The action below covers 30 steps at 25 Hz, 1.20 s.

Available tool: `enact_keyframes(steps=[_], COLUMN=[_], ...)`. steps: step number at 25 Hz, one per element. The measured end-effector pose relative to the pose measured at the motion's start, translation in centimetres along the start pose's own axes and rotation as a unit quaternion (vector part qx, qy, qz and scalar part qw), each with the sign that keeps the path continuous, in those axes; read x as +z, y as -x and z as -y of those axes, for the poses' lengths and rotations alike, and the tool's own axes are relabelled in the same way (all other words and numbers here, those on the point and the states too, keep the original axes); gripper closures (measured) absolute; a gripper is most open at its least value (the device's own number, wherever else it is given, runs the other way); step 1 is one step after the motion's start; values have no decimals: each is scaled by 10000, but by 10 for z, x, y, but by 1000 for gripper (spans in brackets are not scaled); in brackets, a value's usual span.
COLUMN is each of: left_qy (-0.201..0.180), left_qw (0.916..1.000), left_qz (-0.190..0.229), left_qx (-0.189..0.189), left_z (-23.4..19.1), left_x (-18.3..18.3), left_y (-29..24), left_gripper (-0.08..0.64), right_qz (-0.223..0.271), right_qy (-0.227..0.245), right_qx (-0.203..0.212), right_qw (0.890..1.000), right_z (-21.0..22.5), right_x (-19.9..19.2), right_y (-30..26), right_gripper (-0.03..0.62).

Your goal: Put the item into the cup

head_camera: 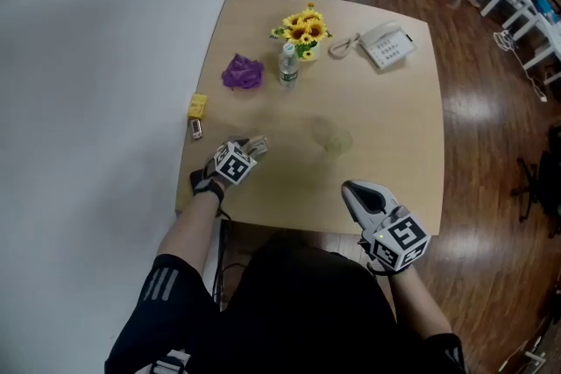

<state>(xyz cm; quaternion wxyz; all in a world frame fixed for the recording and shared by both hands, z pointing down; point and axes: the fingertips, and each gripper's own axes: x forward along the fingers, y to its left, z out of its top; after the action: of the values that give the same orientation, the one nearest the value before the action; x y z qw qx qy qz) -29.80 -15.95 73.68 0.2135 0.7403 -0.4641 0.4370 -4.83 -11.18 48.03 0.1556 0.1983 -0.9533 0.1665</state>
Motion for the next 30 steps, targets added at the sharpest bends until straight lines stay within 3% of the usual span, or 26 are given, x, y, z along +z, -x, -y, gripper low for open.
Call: enact_keyframes(steps=[4,8,14,18,22,27,30], left_qy=[-110,-196,-401,-906,-1572,-2132,-2459], left_qw=[9998,9997,9992,9952,9841,9664,9567], left_qz=[-150,-140,-31,354,829,1403,1434], left_qx=[-84,-67,-37,41,52,-309,-601], left_z=[1,-1,0,4,17,64,98], left_x=[-6,-4,10,59,128,213,239], left_y=[-13,-17,-10,8,27,35,22], left_gripper=[453,534,561,561,561,561,561], right_qz=[-21,-76,-8,84,179,311,345], right_qy=[-168,-300,-384,-421,-391,-465,-542], right_qx=[-84,-117,-185,-274,-390,-621,-748], right_qw=[9998,9995,9991,9987,9983,9965,9951], right_z=[7,10,17,27,38,53,59], right_x=[0,-7,-8,-7,-6,-7,-10], right_y=[-6,-8,-3,7,19,39,50], right_gripper=[572,572,572,572,572,572,572])
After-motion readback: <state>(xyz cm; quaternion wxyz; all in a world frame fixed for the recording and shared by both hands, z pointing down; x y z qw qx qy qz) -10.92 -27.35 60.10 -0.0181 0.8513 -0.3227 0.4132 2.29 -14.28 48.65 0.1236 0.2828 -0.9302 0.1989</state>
